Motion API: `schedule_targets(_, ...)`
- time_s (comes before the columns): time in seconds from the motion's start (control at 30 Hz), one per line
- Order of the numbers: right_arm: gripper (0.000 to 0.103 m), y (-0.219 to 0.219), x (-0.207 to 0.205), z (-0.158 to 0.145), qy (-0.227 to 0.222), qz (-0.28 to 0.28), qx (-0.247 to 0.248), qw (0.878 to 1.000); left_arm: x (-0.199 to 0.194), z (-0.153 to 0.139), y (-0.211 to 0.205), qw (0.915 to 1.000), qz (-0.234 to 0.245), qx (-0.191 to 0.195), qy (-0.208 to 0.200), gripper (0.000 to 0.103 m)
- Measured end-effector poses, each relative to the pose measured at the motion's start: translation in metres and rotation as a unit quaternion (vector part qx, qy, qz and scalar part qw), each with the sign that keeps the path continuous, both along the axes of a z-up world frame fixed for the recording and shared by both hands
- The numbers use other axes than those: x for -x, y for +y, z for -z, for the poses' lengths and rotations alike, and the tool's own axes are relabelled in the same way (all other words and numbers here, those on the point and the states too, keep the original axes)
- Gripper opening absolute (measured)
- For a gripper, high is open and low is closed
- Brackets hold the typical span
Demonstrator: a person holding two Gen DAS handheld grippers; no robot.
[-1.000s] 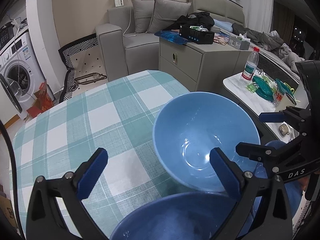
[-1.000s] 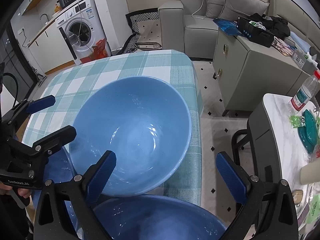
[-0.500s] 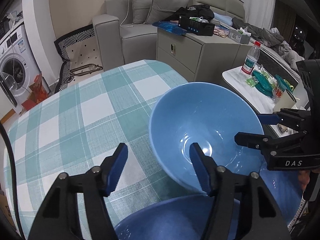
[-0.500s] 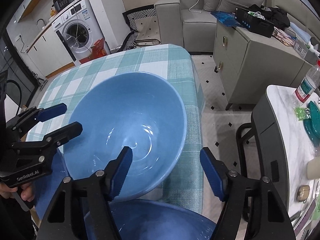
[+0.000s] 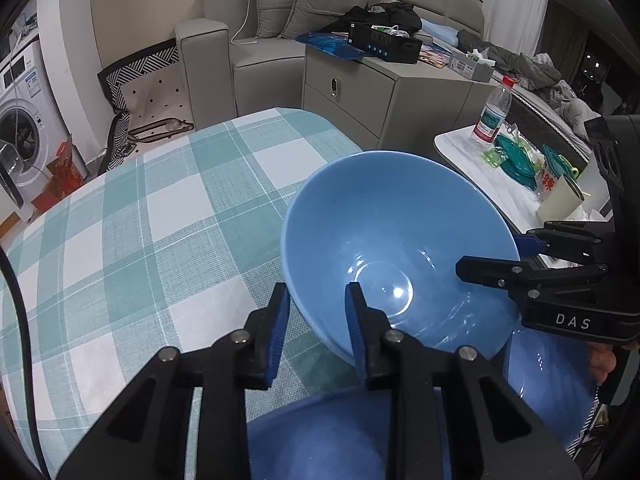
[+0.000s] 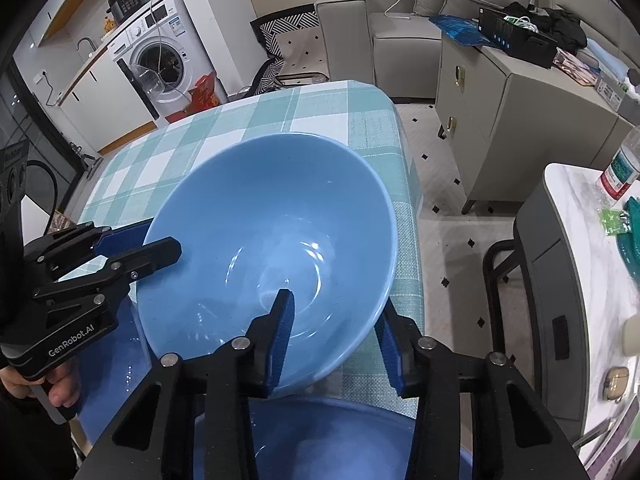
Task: Organize plates and bowls
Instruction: 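Close both tools on the blue bowl rim, then lift the held blue bowl off the cloth with both tools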
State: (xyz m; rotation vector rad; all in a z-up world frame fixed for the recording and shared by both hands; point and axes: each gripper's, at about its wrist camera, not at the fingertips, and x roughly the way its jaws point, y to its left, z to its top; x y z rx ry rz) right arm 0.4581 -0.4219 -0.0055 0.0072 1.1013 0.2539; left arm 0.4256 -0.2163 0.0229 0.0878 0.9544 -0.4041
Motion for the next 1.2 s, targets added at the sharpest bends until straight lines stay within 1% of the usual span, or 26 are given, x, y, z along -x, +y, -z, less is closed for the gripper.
schedule_targets(0.1,0.030,-0.004,0.000,0.000,0.000,0.007,0.000,1.000,0.000,0.000,0.001,1.0000,-0.002,0.002,0.001,0.025)
schedule_targets(0.27,0.026,-0.004,0.000,-0.001,-0.003,0.010,0.005,1.000,0.000,-0.002,0.002,1.0000,-0.005,0.005,0.002,0.023)
schedule_targets(0.77,0.025,-0.004,0.005,-0.008,-0.015,0.012,0.009,1.000,0.004,-0.013,0.002,0.9998,-0.006,0.007,-0.016,0.023)
schedule_targets(1.2,0.025,0.004,0.020,-0.036,-0.046,0.010,0.022,0.999,0.016,-0.037,0.007,0.9989,-0.008,0.015,-0.044,0.023)
